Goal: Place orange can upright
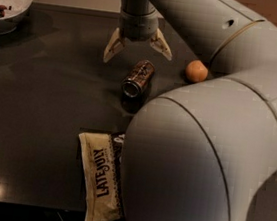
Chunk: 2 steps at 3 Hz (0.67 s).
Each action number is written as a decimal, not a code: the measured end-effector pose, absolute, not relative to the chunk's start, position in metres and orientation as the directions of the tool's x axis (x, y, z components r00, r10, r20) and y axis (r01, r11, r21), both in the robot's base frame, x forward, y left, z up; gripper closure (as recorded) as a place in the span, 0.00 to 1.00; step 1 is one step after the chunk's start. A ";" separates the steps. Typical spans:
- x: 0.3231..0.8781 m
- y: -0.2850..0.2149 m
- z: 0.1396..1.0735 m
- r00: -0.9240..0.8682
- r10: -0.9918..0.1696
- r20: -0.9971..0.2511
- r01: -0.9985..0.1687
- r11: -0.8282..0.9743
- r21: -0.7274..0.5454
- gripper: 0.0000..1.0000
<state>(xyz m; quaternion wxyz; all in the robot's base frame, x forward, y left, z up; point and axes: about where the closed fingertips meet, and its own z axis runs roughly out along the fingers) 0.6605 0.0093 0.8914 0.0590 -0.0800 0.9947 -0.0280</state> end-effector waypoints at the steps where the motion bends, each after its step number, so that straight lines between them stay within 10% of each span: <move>1: 0.657 0.007 0.879 -0.993 -0.061 -0.097 -0.054 0.996 -0.073 0.00; 2: 0.656 0.005 0.866 -0.997 0.000 -0.081 0.005 0.998 -0.057 0.00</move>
Offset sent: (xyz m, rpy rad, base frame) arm -0.0214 -0.0142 -0.0390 -0.0089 0.1019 -0.2457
